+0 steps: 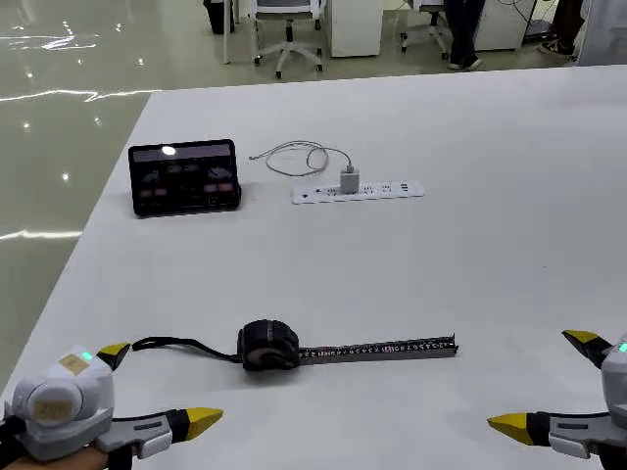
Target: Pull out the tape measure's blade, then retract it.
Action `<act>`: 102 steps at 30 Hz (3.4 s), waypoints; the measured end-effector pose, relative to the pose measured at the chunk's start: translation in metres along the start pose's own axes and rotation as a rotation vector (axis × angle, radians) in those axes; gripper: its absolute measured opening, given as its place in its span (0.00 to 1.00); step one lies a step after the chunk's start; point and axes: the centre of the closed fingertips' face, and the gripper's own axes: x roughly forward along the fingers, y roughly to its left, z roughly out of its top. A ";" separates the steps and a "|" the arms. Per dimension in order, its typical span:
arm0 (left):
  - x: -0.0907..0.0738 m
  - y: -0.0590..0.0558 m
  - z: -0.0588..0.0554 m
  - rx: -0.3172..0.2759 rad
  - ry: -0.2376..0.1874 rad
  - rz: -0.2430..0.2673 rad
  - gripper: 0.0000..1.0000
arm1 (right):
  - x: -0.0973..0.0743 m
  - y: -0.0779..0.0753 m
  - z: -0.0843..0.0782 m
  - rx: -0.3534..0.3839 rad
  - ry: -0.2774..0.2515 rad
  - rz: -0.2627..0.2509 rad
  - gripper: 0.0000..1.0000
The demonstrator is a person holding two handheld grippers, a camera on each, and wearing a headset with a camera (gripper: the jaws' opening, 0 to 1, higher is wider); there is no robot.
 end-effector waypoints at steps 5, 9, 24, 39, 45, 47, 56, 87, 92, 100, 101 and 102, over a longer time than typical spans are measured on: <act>-0.011 -0.004 -0.008 -0.001 0.007 -0.033 1.00 | -0.017 0.002 -0.008 0.020 0.003 -0.012 1.00; -0.015 0.001 -0.005 -0.003 -0.004 -0.012 1.00 | -0.027 0.005 -0.010 0.042 0.002 -0.031 1.00; -0.017 -0.003 -0.005 0.012 0.003 -0.016 1.00 | -0.031 0.006 -0.003 0.029 -0.015 -0.032 1.00; -0.002 -0.016 0.005 0.005 0.009 -0.029 1.00 | -0.024 0.002 -0.012 0.045 0.046 0.008 1.00; 0.010 -0.019 0.011 -0.011 0.005 -0.036 1.00 | -0.016 0.006 -0.004 0.011 0.047 0.039 1.00; 0.013 -0.021 0.012 -0.007 0.013 -0.026 1.00 | -0.014 0.005 -0.003 -0.002 0.048 0.045 1.00; 0.034 -0.024 0.022 -0.041 0.000 0.035 1.00 | 0.001 -0.002 -0.001 -0.057 0.059 0.057 1.00; 0.098 -0.041 0.031 -0.143 -0.099 0.268 1.00 | 0.071 0.011 -0.003 -0.336 0.178 0.271 1.00; 0.105 -0.041 0.018 -0.168 -0.049 0.258 1.00 | 0.084 0.013 0.000 -0.383 0.218 0.341 0.93; 0.111 -0.059 0.027 -0.152 -0.082 0.256 1.00 | 0.107 0.010 0.005 -0.461 0.287 0.430 0.98; 0.112 -0.061 0.028 -0.127 -0.078 0.265 1.00 | 0.111 0.008 0.006 -0.482 0.295 0.441 0.96; 0.112 -0.061 0.031 -0.129 -0.091 0.274 1.00 | 0.113 0.008 0.006 -0.496 0.304 0.450 0.96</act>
